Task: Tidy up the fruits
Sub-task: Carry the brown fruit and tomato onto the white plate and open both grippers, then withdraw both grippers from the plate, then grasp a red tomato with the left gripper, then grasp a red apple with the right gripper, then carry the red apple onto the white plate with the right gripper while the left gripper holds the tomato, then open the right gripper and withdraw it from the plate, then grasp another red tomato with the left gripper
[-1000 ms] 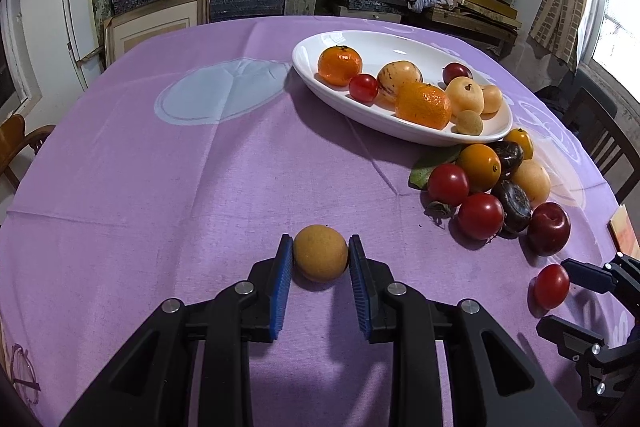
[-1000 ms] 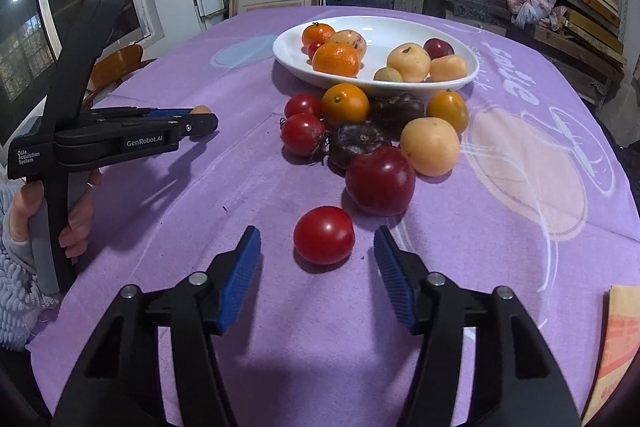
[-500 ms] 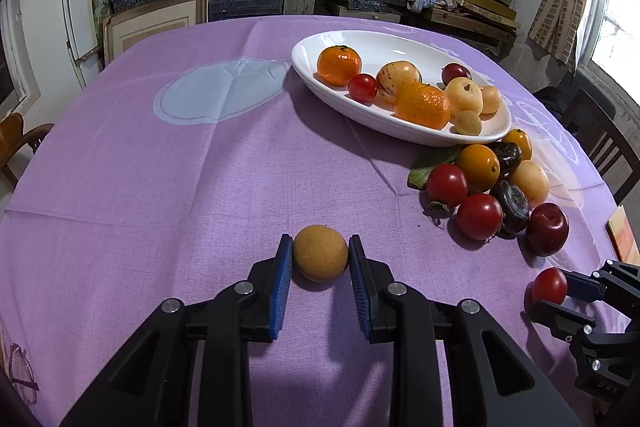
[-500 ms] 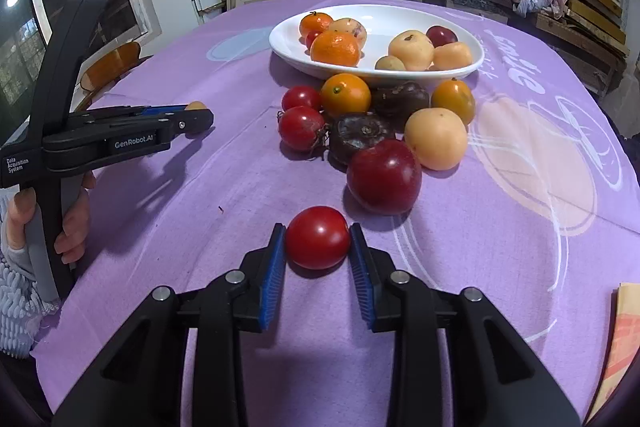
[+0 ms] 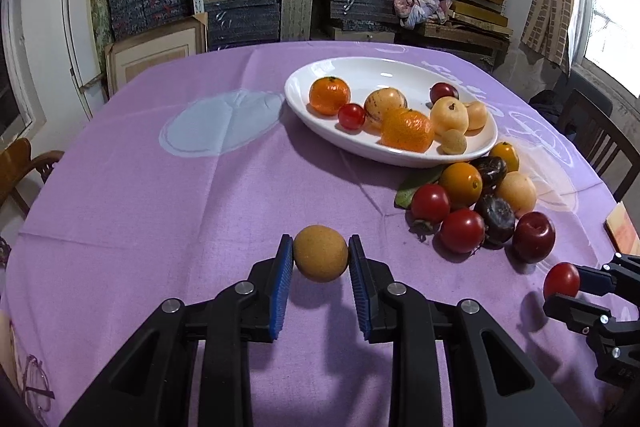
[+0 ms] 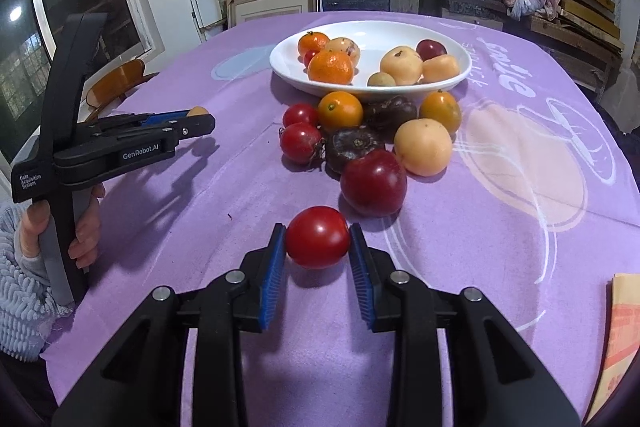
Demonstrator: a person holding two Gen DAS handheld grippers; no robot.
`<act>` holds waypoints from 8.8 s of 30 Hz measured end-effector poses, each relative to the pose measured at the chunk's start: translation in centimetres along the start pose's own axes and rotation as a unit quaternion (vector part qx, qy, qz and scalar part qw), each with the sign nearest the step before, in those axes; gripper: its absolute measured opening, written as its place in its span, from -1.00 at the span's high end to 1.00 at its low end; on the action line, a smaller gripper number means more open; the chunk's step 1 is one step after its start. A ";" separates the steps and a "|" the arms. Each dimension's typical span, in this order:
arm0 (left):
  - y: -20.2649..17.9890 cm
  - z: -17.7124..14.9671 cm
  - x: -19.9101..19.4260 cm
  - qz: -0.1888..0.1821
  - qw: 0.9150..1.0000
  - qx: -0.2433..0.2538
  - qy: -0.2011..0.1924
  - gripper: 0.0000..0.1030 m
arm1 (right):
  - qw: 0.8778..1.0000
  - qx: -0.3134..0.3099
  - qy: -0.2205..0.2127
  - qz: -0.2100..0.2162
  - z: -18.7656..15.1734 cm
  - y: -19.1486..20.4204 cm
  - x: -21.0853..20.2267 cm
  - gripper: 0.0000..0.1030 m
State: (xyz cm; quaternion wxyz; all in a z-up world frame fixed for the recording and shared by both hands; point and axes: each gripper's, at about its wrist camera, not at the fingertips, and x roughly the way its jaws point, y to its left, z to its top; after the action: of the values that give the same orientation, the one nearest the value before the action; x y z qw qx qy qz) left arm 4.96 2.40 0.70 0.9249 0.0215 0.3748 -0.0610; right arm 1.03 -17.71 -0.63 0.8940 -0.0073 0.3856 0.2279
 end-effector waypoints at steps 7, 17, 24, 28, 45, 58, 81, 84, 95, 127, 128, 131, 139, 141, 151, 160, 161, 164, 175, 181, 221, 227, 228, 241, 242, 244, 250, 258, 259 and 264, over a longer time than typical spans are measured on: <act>-1.9 6.7 1.6 -0.008 1.000 0.015 -0.013 0.45 | 0.997 -0.015 -0.061 -0.038 8.7 -1.9 -1.4 0.39; -1.4 11.9 8.7 0.002 0.999 -0.037 0.019 0.45 | 0.998 0.019 -0.031 -0.055 18.9 -5.9 9.2 0.39; -0.8 12.4 11.4 0.007 0.999 -0.036 0.029 0.33 | 0.998 0.016 0.005 -0.061 20.2 -6.7 14.1 0.07; -0.3 12.3 11.2 -0.004 0.999 -0.045 0.030 -0.06 | 0.998 0.030 -0.029 -0.052 20.0 -7.2 12.6 -0.16; 0.0 4.7 1.0 -0.001 0.998 -0.063 0.014 -0.55 | 0.979 0.093 -0.165 -0.079 5.2 -9.9 -3.2 -0.92; -8.2 2.2 2.1 0.039 0.999 0.037 0.007 -0.71 | 0.967 0.205 -0.141 -0.051 3.4 -14.7 -3.1 -0.92; -5.2 1.0 1.8 0.037 0.998 0.035 0.029 -0.91 | 0.970 0.199 -0.128 -0.047 3.7 -14.3 -2.5 -0.92; -7.0 0.8 2.4 0.037 0.997 0.058 0.029 -0.91 | 0.970 0.204 -0.126 -0.048 3.5 -14.6 -2.4 -0.92; -5.4 0.2 3.3 0.009 0.999 0.015 0.048 -0.51 | 0.971 0.203 -0.114 -0.049 3.5 -14.4 -1.7 -0.92; -5.8 0.3 3.7 -0.058 0.997 0.012 0.051 0.30 | 0.974 0.197 -0.095 -0.060 3.3 -14.4 -0.3 -0.92; -5.9 0.3 3.7 -0.057 0.997 0.014 0.050 0.30 | 0.974 0.197 -0.095 -0.059 3.3 -14.4 -0.3 -0.92; -5.9 0.1 3.5 -0.051 0.997 0.018 0.049 0.31 | 0.976 0.189 -0.094 -0.049 3.3 -14.1 -0.3 -0.92; -3.1 0.0 2.1 0.006 0.999 -0.006 0.032 0.32 | 0.996 0.010 -0.072 -0.052 3.7 -6.6 -0.5 -0.92; -2.2 0.1 2.1 0.017 0.999 -0.018 0.031 0.32 | 0.997 -0.028 -0.048 -0.053 3.2 -4.8 0.5 -0.92; -0.6 0.0 2.5 0.019 0.998 -0.036 0.048 0.32 | 0.998 -0.051 0.013 -0.016 2.2 -3.5 3.2 -0.17; -0.6 0.0 2.6 0.019 0.998 -0.034 0.048 0.32 | 0.998 -0.048 0.033 0.005 1.9 -3.3 3.8 0.20; -0.6 0.0 2.6 0.019 0.998 -0.034 0.048 0.32 | 0.998 -0.048 0.033 0.006 1.8 -3.3 3.8 0.20; -0.6 0.0 2.6 0.016 0.998 -0.033 0.048 0.32 | 0.998 -0.047 0.031 0.005 1.7 -3.2 3.9 0.20; -0.2 0.1 2.8 -0.002 0.998 -0.047 0.050 0.33 | 0.999 -0.021 0.027 0.021 2.1 -4.0 3.8 0.22; -0.6 2.2 1.4 0.000 0.999 -0.047 0.017 0.33 | 0.999 0.019 -0.020 0.040 3.9 -5.2 1.4 0.23; -2.4 9.4 2.3 0.022 1.000 -0.008 -0.009 -0.58 | 0.985 0.042 -0.160 -0.045 12.3 -7.9 -2.6 -0.85; -4.6 5.4 2.7 0.027 0.999 0.026 0.003 -0.58 | 0.984 0.095 -0.142 -0.041 5.9 -9.7 -1.6 -0.86; -4.8 5.1 2.9 0.025 0.999 0.028 0.004 -0.58 | 0.985 0.107 -0.132 -0.039 5.3 -10.2 -1.1 -0.86; -5.9 3.3 4.7 0.023 0.998 0.058 0.003 -0.64 | 0.982 0.143 -0.115 -0.034 4.7 -11.9 -0.5 -0.88; -6.0 3.3 4.7 0.018 0.998 0.058 0.005 -0.64 | 0.983 0.143 -0.113 -0.035 4.8 -11.9 -0.4 -0.88; -6.2 3.1 4.8 0.013 0.998 0.062 0.008 -0.64 | 0.983 0.142 -0.111 -0.035 4.8 -11.9 -0.3 -0.88; -6.4 3.1 5.9 -0.005 0.998 0.057 0.034 -0.64 | 0.983 0.143 -0.109 -0.036 4.8 -11.9 -0.2 -0.89; -4.4 3.2 6.8 -0.019 0.998 0.012 0.058 -0.40 | 0.983 0.149 -0.103 -0.041 4.8 -12.3 0.3 -0.89; -4.2 3.2 7.0 -0.016 0.998 0.010 0.060 -0.28 | 0.983 0.150 -0.102 -0.041 4.8 -12.4 0.3 -0.89; -4.0 3.1 6.8 -0.019 0.998 0.009 0.063 -0.15 | 0.982 0.150 -0.103 -0.042 4.8 -12.4 0.4 -0.90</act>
State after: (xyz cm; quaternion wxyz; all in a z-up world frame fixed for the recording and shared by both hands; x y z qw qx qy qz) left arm 11.42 -2.44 -1.81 0.8980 0.0261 0.4317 -0.0806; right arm 9.67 -27.81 0.47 0.9287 0.1342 0.3208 0.1288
